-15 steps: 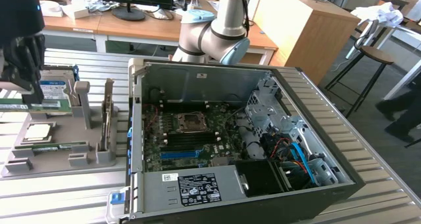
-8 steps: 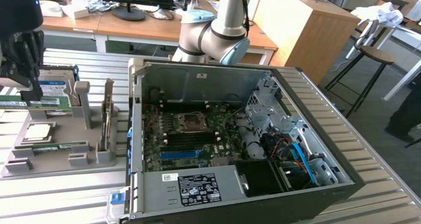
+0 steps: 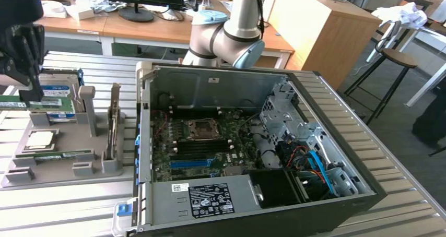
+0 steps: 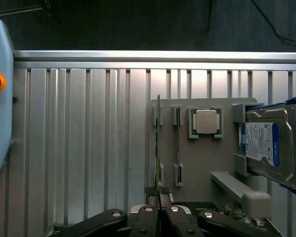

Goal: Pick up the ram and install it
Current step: 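Pick up the ram and move it above insertion slot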

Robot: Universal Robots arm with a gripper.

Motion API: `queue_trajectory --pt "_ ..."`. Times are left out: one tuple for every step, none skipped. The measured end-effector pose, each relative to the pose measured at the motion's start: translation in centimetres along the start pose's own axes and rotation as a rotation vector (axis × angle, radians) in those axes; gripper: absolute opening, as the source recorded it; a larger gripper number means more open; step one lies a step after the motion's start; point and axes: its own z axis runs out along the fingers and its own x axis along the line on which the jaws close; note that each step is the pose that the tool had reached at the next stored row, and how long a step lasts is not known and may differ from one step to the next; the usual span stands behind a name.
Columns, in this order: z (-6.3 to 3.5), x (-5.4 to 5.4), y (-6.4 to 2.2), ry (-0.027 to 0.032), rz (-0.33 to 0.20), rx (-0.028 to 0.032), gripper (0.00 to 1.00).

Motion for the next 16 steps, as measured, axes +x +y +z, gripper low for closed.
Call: queue_trajectory --pt "-0.24 0.0 0.01 0.0 0.0 -0.0001 0.11" --pt "-0.48 0.0 0.01 0.0 0.0 0.0 0.11" --pt "-0.74 0.0 0.02 0.0 0.0 0.0 0.11" --pt "-1.01 0.0 0.03 -0.0001 0.0 0.0002 0.11" --pt "-1.3 0.0 0.03 -0.0001 0.0 0.0001 0.11" --pt "-1.57 0.0 0.04 0.0 0.0 0.0 0.11" --pt "-1.81 0.0 0.05 0.0 0.0 0.0 0.11" --pt "-2.07 0.0 0.06 -0.0001 0.0 0.0 0.11" --pt "-2.33 0.1 0.06 -0.0001 0.0 0.0001 0.11" --pt "-2.6 0.1 0.07 0.0 0.0 0.0 0.11" --pt "-2.86 0.1 0.07 0.0 0.0 0.0 0.11" --pt "-3.12 0.1 0.08 0.0 0.0 0.0 0.11" --pt "-3.37 0.1 0.09 0.0 0.0 0.0 0.11" --pt "-3.6 0.1 0.09 -0.0001 0.0 0.0001 0.11" --pt "-3.82 0.1 0.1 -0.0001 0.0 0.0001 0.11" --pt "-4.03 0.1 0.1 -0.0001 0.0 0.0001 0.11"
